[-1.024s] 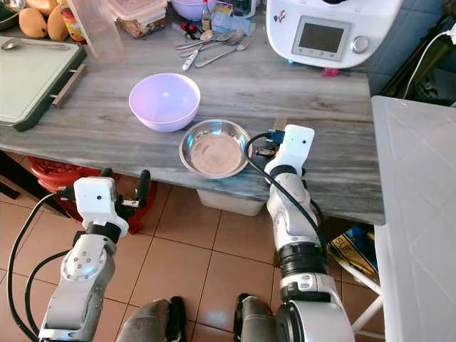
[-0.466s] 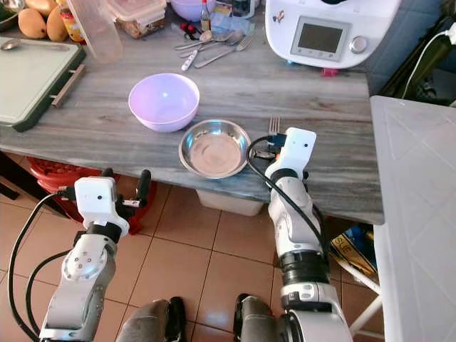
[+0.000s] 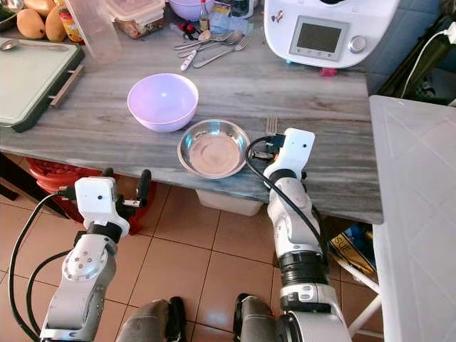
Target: Setting the table
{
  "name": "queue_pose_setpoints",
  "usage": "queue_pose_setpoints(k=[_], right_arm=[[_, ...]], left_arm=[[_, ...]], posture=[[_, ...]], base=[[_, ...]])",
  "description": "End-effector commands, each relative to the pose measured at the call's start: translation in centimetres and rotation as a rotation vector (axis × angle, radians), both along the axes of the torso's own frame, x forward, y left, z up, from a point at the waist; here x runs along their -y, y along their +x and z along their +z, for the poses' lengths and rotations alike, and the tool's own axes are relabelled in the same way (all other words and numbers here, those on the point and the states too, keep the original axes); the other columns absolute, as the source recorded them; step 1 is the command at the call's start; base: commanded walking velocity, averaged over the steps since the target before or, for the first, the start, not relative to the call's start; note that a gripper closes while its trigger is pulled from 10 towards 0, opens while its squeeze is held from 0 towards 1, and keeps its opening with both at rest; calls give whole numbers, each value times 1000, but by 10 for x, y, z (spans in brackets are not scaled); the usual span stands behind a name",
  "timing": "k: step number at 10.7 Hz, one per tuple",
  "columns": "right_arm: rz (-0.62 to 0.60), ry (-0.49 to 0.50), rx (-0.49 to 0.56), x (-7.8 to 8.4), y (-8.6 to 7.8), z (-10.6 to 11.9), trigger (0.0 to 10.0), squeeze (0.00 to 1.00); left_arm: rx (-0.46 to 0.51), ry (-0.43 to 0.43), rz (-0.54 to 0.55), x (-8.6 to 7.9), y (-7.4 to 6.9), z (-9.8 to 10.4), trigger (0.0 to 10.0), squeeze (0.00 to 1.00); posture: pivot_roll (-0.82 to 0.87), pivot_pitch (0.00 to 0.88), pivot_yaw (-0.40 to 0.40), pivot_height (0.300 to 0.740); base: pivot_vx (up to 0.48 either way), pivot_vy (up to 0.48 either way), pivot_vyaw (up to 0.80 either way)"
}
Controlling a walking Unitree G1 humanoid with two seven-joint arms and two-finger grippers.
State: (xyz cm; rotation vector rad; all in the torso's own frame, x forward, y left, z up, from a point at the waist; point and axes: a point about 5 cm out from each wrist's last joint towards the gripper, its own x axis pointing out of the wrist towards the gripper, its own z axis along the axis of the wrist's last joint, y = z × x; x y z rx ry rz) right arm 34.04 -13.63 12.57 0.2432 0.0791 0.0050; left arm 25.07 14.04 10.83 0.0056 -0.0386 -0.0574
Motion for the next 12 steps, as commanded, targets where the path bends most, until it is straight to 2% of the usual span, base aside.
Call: queue_pose_setpoints(k=[1, 3, 5, 6, 7, 8, 10, 11, 12], right_arm=[[23, 16, -138, -5, -9, -30, 0, 0], [43, 17, -122, -10, -9, -27, 0, 0], [39, 12, -114, -7, -10, -27, 0, 0], [42, -21, -96, -4, -11, -25, 3255, 0], [35, -44, -82, 0, -12, -23, 10000, 0], [20, -44, -53, 5, -14, -20, 10000, 1000], [8, -20, -19, 7, -15, -17, 10000, 1000], [6, -27, -6, 7, -15, -15, 10000, 86], [-3, -28, 33, 8, -15, -10, 10000, 0]], left_arm=[[-1, 8, -9, 1, -1, 1, 10000, 0], [-2, 6, -10, 2, -1, 1, 10000, 0], [-2, 4, -11, 2, -1, 1, 10000, 0], [-1, 3, -12, 3, -1, 1, 10000, 0], [-1, 3, -12, 3, -1, 1, 10000, 0], [-1, 1, -13, 3, -1, 1, 10000, 0], [1, 0, -18, 3, 0, 1, 10000, 0], [1, 1, -18, 3, 0, 1, 10000, 0], [8, 1, -18, 3, 0, 2, 10000, 0]], posture=[[1, 199, 12, 740], [2, 202, 10, 740], [1, 202, 9, 740], [1, 203, 9, 740], [0, 202, 9, 740], [-2, 201, 9, 740], [-2, 200, 11, 740], [-2, 200, 12, 740], [-2, 200, 12, 740]], base=[[0, 0, 0], [0, 0, 0], [0, 0, 0], [0, 0, 0], [0, 0, 0], [0, 0, 0], [0, 0, 0], [0, 0, 0], [0, 0, 0]])
